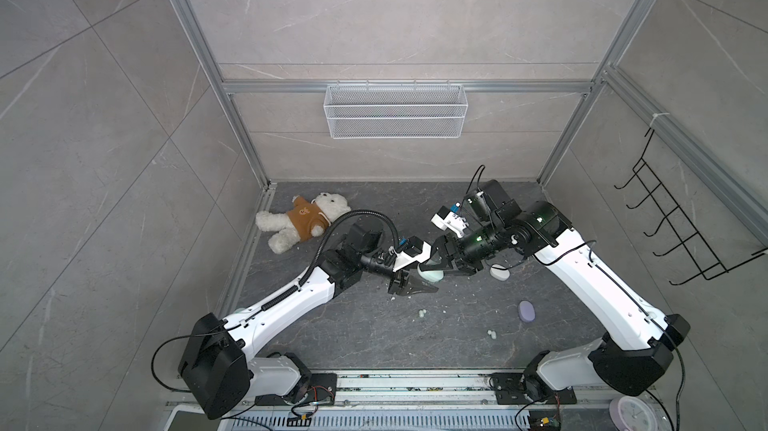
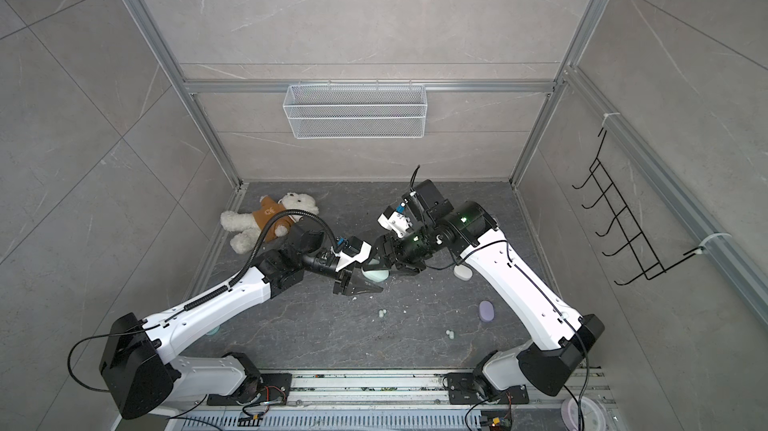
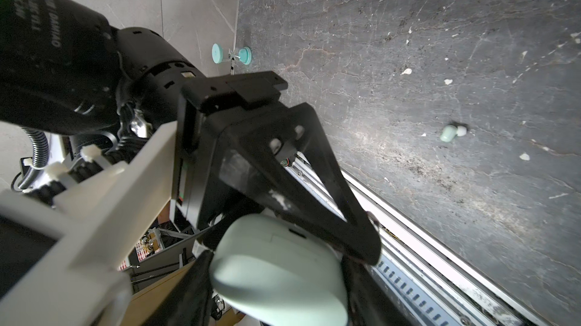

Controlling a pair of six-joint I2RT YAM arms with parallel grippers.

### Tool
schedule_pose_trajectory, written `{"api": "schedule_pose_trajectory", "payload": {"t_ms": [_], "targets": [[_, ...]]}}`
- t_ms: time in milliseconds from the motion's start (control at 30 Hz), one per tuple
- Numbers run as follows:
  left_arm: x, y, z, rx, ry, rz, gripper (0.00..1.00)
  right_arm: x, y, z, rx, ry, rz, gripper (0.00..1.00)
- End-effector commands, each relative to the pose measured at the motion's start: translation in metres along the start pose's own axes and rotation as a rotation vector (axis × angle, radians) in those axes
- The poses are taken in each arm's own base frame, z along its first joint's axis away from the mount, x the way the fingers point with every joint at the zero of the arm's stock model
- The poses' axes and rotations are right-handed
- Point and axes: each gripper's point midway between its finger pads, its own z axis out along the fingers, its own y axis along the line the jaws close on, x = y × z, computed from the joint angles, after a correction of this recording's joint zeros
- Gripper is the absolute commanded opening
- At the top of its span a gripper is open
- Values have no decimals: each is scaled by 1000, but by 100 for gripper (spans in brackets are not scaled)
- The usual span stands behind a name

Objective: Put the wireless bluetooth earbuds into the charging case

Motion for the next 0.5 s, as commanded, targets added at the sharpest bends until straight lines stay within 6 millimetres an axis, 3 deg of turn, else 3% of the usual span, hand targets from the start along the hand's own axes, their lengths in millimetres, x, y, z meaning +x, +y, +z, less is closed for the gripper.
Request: {"api": "schedule_pose_trajectory", "payload": {"t_ms": [0, 467], "targets": [[-35, -13, -5, 25, -65, 118, 54, -5, 2, 1, 2, -3, -45, 52], [-32, -8, -4, 4, -59, 102, 53, 6, -6, -2, 42, 26, -43, 51]]}}
